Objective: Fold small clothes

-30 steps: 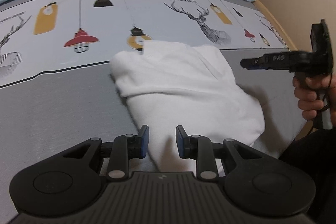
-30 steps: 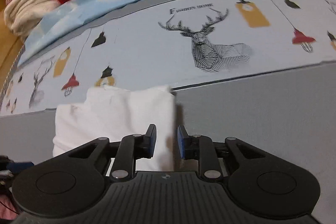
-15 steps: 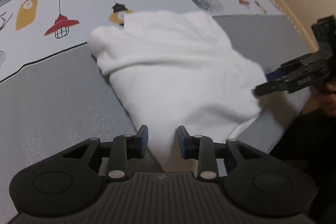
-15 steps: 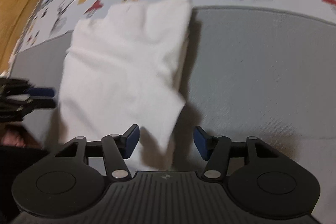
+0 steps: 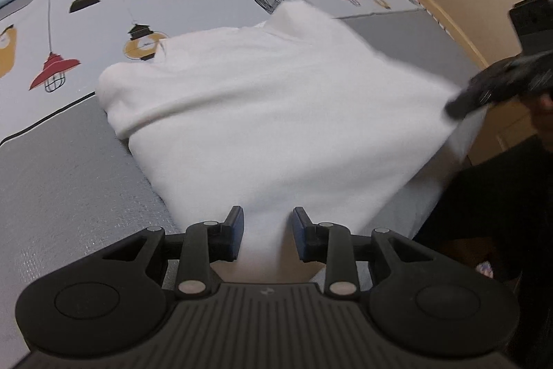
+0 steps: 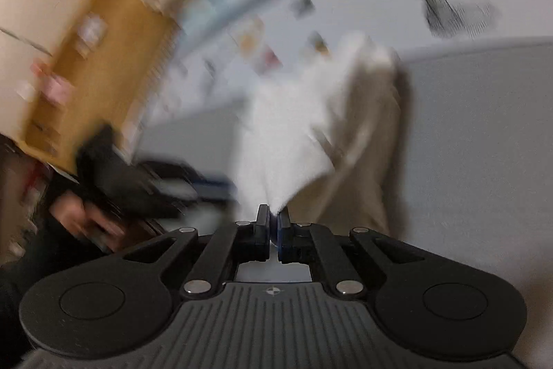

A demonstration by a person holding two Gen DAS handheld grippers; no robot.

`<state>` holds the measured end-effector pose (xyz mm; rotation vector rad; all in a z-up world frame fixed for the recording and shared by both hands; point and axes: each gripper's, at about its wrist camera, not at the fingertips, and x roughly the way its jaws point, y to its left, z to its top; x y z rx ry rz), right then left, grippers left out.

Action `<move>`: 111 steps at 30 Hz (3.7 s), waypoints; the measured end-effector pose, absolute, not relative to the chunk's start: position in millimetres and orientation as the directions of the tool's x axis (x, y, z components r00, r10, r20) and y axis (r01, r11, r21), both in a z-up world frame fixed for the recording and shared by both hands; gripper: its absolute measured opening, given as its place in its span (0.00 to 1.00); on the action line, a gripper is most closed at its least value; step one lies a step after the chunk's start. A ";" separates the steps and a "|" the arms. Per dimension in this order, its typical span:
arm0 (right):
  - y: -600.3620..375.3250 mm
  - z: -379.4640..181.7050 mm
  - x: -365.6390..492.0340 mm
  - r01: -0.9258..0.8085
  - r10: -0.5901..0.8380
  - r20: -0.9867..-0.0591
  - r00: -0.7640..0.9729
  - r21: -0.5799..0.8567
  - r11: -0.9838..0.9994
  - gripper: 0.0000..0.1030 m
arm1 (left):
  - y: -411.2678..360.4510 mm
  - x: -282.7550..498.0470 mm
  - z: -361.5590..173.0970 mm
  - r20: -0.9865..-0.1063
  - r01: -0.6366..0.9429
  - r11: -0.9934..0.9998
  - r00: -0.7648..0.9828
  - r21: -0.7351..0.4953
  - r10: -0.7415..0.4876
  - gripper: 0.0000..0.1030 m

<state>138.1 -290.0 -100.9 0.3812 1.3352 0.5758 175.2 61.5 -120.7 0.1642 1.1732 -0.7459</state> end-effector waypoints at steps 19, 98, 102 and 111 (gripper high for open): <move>-221.7 -158.2 161.9 -0.493 0.198 -0.970 0.140 0.105 0.863 0.47 | 63.7 189.9 -144.1 -0.922 0.614 0.759 0.128 -0.217 -0.366 0.32; -269.2 -149.4 187.9 -0.197 0.361 -0.864 0.352 0.308 0.931 0.63 | 97.4 254.1 -162.1 -0.876 0.411 0.864 0.251 -0.289 -0.412 0.71; -281.1 -173.8 211.6 0.001 0.437 -0.829 0.349 0.466 0.885 0.66 | 93.6 273.8 -171.2 -0.859 0.280 0.882 0.248 -0.378 -0.447 0.73; -263.9 -198.4 237.9 0.036 0.503 -0.808 0.307 0.539 0.842 0.27 | 85.0 289.8 -201.1 -0.828 0.219 0.857 0.234 -0.467 -0.510 0.56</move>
